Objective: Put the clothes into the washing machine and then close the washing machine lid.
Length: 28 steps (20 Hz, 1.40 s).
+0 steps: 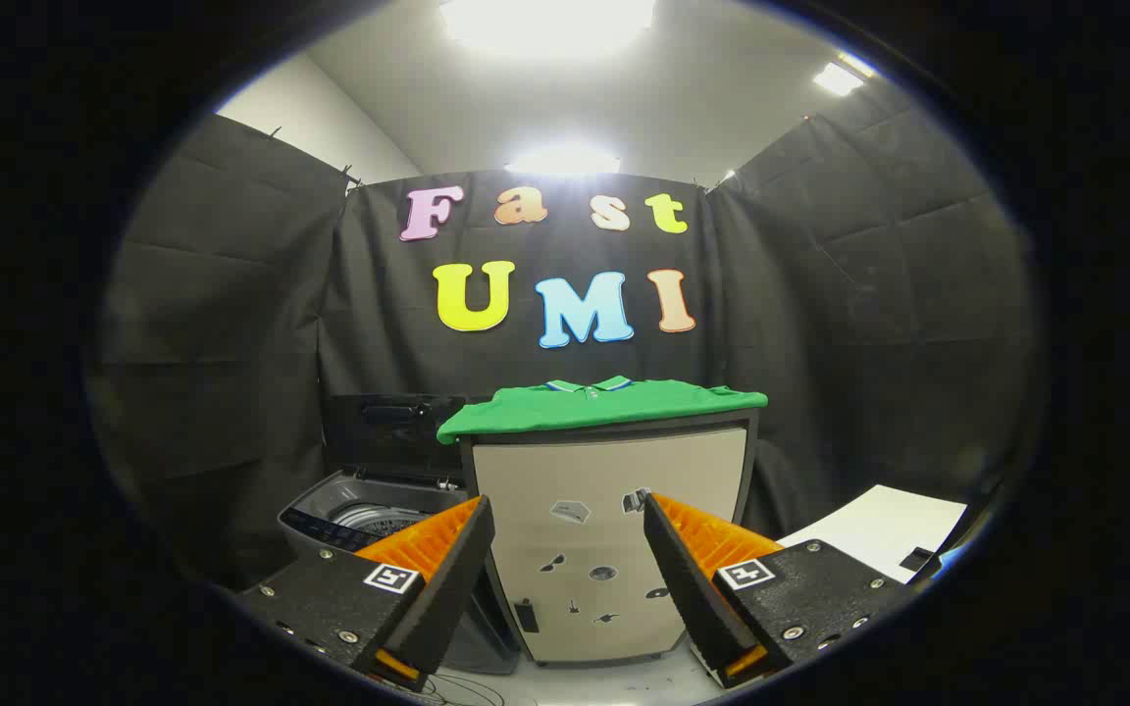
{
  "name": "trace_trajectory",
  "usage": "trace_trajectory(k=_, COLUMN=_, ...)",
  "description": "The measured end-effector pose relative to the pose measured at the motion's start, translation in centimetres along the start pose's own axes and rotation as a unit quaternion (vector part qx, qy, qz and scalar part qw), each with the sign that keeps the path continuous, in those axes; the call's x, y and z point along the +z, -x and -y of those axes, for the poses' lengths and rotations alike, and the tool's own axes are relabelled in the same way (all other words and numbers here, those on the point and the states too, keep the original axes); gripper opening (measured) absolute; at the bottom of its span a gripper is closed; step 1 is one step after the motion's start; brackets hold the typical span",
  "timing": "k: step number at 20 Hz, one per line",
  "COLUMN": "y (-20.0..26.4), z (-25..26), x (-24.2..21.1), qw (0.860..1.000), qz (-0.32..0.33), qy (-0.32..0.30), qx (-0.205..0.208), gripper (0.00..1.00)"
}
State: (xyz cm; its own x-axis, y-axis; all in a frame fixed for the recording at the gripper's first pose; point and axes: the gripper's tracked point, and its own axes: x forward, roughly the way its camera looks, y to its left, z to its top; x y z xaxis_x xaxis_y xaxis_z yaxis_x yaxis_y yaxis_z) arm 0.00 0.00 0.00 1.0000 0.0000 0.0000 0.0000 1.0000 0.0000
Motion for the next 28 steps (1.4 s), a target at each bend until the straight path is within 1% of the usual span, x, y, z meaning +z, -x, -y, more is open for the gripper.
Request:
trace_trajectory(k=9, y=0.2, z=-0.6, x=1.4, qw=1.0, qz=0.006, qy=0.011, qx=0.021, gripper=0.95)
trace_trajectory(k=16, y=-0.2, z=0.1, x=1.7, qw=1.0, qz=0.004, qy=0.008, qx=0.019, gripper=0.95)
trace_trajectory(k=19, y=-0.5, z=-0.1, x=2.7, qw=1.0, qz=0.006, qy=0.005, qx=0.025, gripper=0.95)
trace_trajectory(k=23, y=-2.0, z=0.2, x=4.9, qw=0.999, qz=0.018, qy=0.004, qx=0.03, gripper=0.95)
trace_trajectory(k=28, y=-5.8, z=0.8, x=6.8, qw=0.999, qz=0.013, qy=0.003, qx=0.039, gripper=0.95)
